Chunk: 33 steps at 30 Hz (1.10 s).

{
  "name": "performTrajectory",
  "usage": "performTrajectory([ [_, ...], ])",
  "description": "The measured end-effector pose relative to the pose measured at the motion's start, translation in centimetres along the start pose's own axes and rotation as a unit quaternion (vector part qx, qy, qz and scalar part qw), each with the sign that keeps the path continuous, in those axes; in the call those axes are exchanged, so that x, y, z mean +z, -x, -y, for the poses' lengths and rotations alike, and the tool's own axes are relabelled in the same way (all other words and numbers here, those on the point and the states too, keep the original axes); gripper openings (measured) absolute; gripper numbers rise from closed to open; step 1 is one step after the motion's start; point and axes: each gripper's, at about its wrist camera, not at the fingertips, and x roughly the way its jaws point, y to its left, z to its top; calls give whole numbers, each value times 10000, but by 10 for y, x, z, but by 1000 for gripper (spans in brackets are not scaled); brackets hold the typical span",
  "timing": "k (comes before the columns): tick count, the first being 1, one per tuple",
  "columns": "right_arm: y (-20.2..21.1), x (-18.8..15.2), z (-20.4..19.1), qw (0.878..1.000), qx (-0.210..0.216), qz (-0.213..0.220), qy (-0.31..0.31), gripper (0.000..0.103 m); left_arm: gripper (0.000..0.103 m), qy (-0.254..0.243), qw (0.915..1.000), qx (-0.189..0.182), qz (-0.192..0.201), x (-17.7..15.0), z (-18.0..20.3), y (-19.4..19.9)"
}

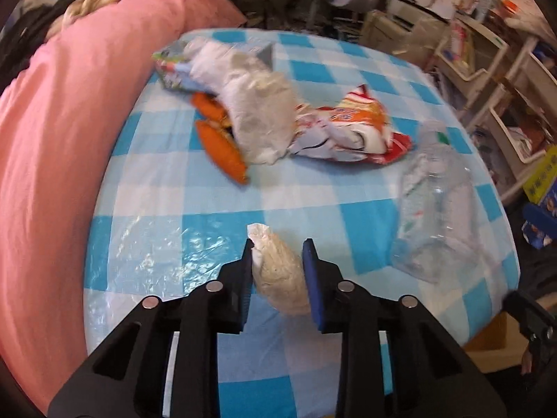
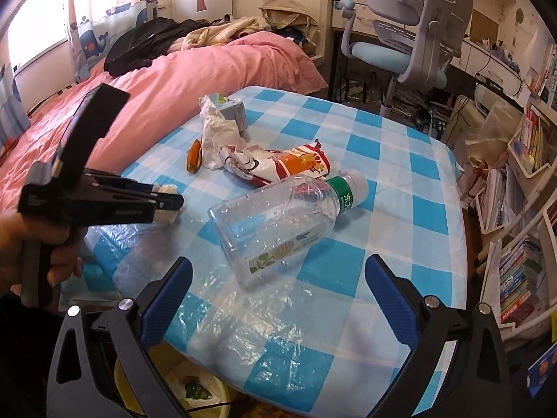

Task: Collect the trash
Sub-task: 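Lift the tissue ball with the left tool while the right tool approaches the clear bottle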

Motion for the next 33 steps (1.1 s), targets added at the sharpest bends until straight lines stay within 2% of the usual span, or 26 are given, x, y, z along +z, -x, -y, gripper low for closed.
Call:
performTrajectory([
  [2,0,0,0,10000,-20,2,9,95,23,-202,9997,93,119,0,6,8],
  [7,-3,-2,6,9999,-128,-78,-65,95,23,-263,9980,181,537,5,8,39],
  [17,-11,7,19,9962,-119,-76,-863,95,23,-239,9920,-11,1237,15,12,96],
  [22,-23,15,13,9923,-142,-143,-1224,95,23,-267,9907,-53,1331,16,13,104],
  [28,-48,24,7,9891,-375,-372,-1373,95,23,-194,9900,-60,1393,15,3,111],
  [33,-60,31,13,9850,-457,-341,-1628,95,23,-194,9894,-2,1442,17,-1,114],
])
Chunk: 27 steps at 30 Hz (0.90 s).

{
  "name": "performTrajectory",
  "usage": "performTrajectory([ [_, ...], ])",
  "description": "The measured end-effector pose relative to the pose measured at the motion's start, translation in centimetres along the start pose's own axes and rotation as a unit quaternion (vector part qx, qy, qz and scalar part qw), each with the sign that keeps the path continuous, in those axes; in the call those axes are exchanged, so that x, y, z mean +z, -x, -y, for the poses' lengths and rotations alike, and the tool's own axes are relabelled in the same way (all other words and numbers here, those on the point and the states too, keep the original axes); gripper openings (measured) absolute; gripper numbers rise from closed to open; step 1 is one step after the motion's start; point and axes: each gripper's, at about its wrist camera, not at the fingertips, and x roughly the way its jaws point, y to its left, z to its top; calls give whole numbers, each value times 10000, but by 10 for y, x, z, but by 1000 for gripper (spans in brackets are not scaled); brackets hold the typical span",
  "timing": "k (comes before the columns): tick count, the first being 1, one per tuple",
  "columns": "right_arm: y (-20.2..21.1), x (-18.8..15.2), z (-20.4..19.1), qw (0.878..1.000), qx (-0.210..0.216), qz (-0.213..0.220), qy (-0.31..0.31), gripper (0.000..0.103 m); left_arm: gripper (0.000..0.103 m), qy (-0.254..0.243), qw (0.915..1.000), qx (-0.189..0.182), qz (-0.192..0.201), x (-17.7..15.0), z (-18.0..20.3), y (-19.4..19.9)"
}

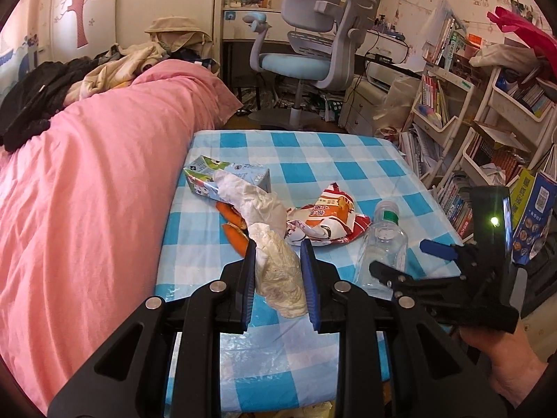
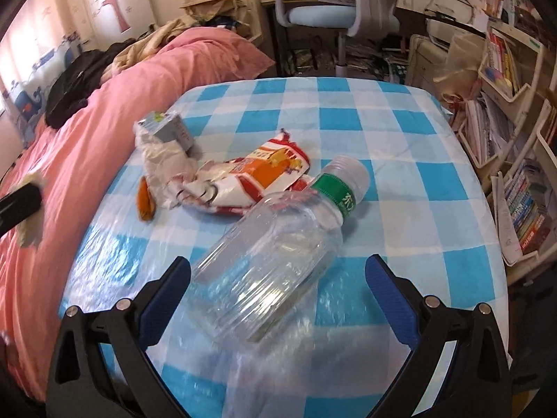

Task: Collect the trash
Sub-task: 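Grasp the clear water bottle with the right tool while the left tool holds the tissue ball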

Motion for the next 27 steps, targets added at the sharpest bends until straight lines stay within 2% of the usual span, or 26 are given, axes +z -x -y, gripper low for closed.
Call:
performTrajectory([
  [6,-9,4,-1,9994,258,-82,-218,96,23,203,9998,-60,16,3,-12,2],
  [14,-21,4,-3,9967,635,-385,-317,96,23,887,9960,-72,13,3,-52,2],
  [19,-18,2,5,9939,941,-491,-284,86,23,938,9956,31,12,3,-59,0],
  [21,-13,1,10,9924,1071,-560,-220,77,23,898,9959,50,-5,4,-57,-1],
  [24,-7,-2,12,9890,1261,-775,18,70,23,791,9968,90,-38,3,-51,-4],
  [27,5,-9,7,9890,1056,-858,580,67,23,729,9972,118,-70,3,-46,-5],
])
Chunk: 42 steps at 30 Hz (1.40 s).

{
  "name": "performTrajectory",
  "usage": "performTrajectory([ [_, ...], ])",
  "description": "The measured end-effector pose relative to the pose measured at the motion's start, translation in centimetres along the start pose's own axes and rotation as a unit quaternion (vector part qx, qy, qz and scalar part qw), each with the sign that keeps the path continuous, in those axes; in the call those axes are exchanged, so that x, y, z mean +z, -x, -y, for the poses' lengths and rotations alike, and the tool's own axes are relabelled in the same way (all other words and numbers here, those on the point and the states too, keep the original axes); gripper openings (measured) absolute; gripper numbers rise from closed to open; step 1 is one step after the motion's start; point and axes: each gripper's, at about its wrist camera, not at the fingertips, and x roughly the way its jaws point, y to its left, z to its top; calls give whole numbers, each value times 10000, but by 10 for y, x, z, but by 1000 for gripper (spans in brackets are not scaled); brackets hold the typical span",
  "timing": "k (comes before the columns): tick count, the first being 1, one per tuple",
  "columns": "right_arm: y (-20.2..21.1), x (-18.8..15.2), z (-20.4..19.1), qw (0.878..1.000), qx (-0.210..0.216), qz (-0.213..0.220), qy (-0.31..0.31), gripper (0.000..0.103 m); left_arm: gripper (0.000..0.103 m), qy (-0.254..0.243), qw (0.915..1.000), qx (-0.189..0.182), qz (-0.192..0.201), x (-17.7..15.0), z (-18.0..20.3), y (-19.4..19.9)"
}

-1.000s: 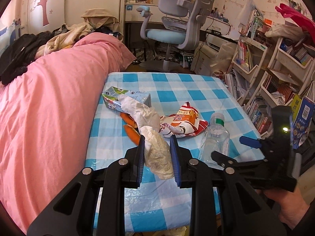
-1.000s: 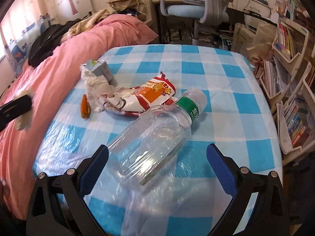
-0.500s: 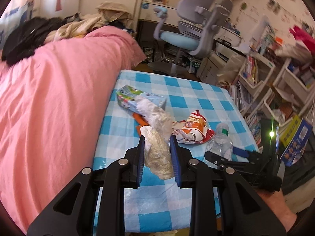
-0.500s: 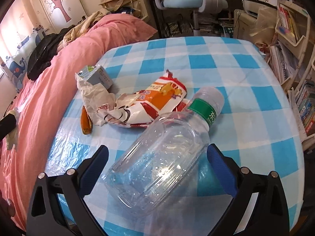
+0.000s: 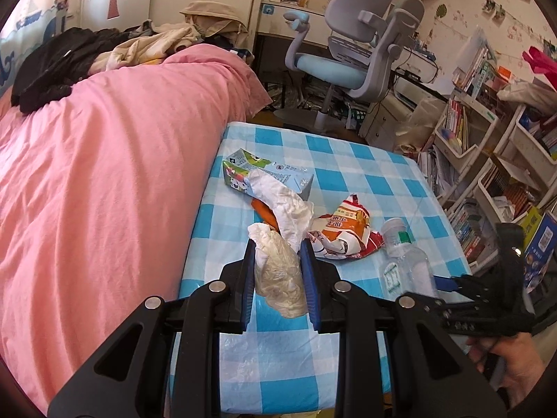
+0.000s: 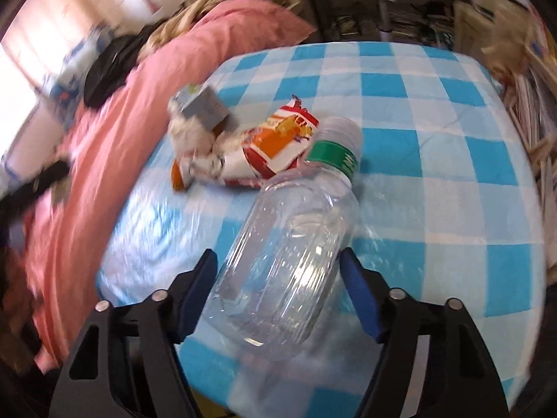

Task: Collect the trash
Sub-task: 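Grasp the clear water bottle with the right tool while the left tool holds the tissue ball, then carry the bottle and tissue ball down over the yellow bin and open both tools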

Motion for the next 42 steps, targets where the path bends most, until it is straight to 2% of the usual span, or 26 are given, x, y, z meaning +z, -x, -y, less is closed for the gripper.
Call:
performTrajectory([
  [2,-5,-6,-8,9966,-669,-139,453,67,23,-61,10000,11,-30,-1,4,-2],
  [3,-9,-8,-10,9945,-838,-203,586,67,23,-108,9999,9,-51,-2,7,-4],
  [5,-18,-11,-13,9915,-1000,-300,774,67,23,-170,9998,-6,-92,-3,12,-7],
  [11,-28,-10,-25,9804,-1492,-152,1276,71,24,-334,9991,-35,-251,-10,22,-18],
  [15,-25,-8,-19,9792,-1525,-50,1340,77,24,-342,9990,-26,-276,-10,24,-22],
  [19,-22,-4,-12,9800,-1449,77,1359,78,24,-408,9987,-12,-310,-9,29,-27],
  [20,-21,-3,-10,9812,-1376,81,1353,77,24,-434,9986,-9,-317,-9,30,-28],
  [21,-21,-2,-10,9818,-1328,91,1354,66,23,-466,9984,-5,-326,-9,32,-30],
  [26,-12,2,-7,9832,-1276,213,1291,56,24,-530,9980,13,-349,-8,36,-34],
  [42,25,-11,-25,9704,-1444,706,1805,54,24,-608,9973,-88,-399,-12,45,-37],
])
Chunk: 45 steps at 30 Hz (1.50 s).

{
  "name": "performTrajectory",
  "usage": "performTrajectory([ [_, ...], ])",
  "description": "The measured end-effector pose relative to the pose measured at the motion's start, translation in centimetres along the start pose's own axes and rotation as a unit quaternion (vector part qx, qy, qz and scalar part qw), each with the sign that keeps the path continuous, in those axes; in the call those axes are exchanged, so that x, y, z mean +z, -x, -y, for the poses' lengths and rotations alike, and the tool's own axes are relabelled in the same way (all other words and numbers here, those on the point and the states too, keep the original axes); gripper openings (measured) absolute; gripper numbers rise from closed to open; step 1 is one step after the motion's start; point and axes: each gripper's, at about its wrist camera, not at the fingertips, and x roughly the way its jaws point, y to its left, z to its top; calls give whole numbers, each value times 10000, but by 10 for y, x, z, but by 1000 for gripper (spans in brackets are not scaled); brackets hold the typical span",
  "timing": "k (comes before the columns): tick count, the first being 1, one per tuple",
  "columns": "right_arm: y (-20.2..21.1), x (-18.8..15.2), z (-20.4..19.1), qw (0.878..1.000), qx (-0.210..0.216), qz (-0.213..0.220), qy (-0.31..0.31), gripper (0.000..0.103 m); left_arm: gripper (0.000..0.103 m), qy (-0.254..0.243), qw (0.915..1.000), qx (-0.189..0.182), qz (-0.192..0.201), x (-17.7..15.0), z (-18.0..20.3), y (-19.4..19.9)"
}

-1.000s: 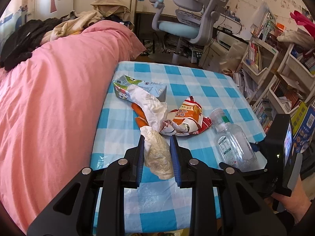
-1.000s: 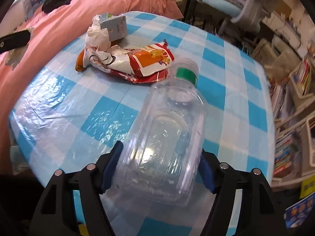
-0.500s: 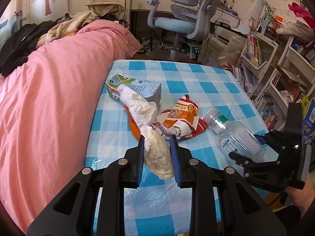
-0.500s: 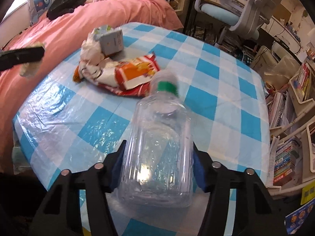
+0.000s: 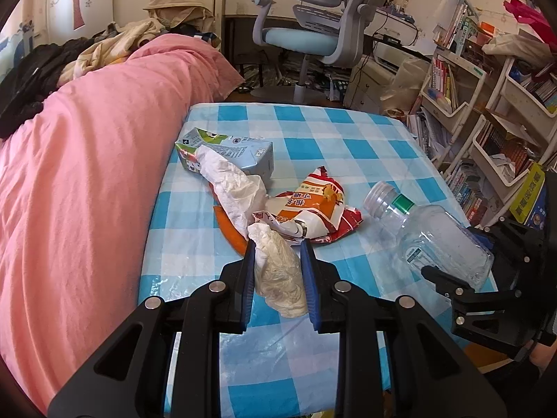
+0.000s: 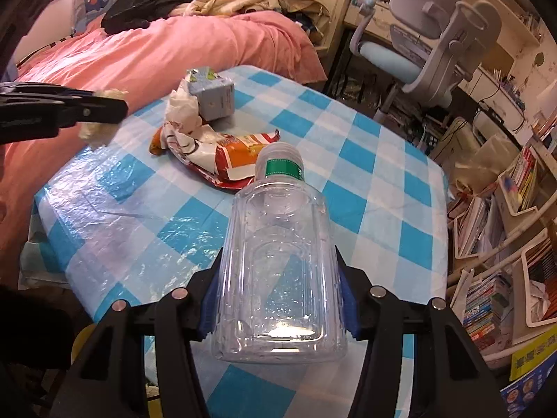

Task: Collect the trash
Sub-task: 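Carry the bottle and tissue ball down over the yellow bin and open both tools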

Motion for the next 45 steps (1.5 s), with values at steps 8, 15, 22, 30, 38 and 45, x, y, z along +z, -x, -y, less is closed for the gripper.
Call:
performTrajectory([
  [8,21,-3,17,9967,475,233,-619,54,23,40,9999,-153,28,-3,0,7],
  [15,43,-8,30,9850,1159,634,-1108,54,23,4,9999,-51,120,-6,-1,15],
  [22,50,-11,9,9734,2151,589,-516,54,23,-95,9996,77,269,-6,-3,25],
  [30,28,-38,-70,9412,3133,-519,1149,54,23,-30,9989,204,419,-3,-10,36],
  [38,17,-66,-121,9094,3437,-1224,1998,58,24,-241,9986,191,439,-8,1,42],
  [45,27,-49,-92,9307,3328,-626,1387,69,24,-412,9974,338,484,-25,10,56],
])
